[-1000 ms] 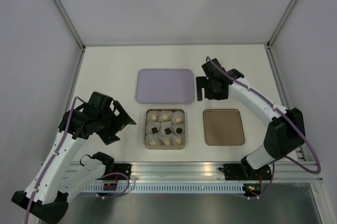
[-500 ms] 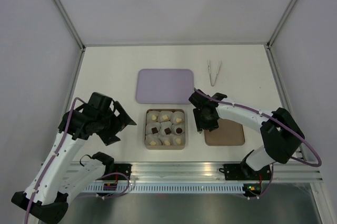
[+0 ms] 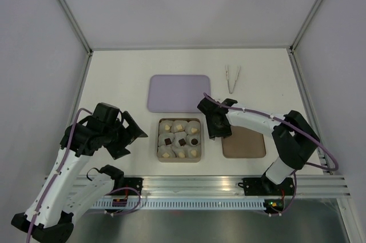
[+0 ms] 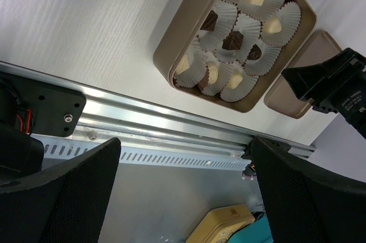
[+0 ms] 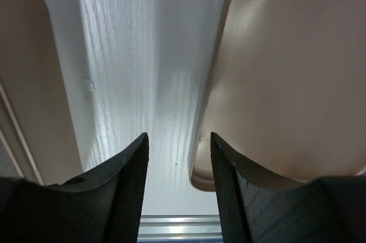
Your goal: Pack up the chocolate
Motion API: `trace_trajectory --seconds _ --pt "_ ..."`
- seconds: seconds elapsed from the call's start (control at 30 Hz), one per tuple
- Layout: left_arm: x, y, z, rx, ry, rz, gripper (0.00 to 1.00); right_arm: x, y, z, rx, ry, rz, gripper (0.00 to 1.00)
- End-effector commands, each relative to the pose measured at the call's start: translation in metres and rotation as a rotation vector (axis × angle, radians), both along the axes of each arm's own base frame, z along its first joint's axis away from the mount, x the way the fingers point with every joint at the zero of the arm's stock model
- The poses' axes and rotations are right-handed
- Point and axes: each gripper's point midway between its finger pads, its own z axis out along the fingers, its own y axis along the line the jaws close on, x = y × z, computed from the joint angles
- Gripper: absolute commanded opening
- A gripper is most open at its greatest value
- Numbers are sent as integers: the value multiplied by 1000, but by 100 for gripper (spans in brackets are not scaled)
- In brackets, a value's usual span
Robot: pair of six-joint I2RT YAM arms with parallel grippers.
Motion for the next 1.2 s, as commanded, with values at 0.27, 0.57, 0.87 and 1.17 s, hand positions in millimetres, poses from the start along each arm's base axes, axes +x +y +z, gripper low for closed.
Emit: trace_trajectory --seconds 0.27,0.57,0.87,1.17 --pt "-7 -5 -2 -12 27 -63 100 40 -126 45 -102 -152 -245 58" --pt "-5 -6 -7 1 48 -72 100 45 -199 8 -76 12 -462 59" --pt "0 -8 -8 -4 53 -64 100 29 -193 -29 -27 165 -453 36" --pt "2 -13 5 -30 14 -97 100 37 -176 -1 98 95 -386 0"
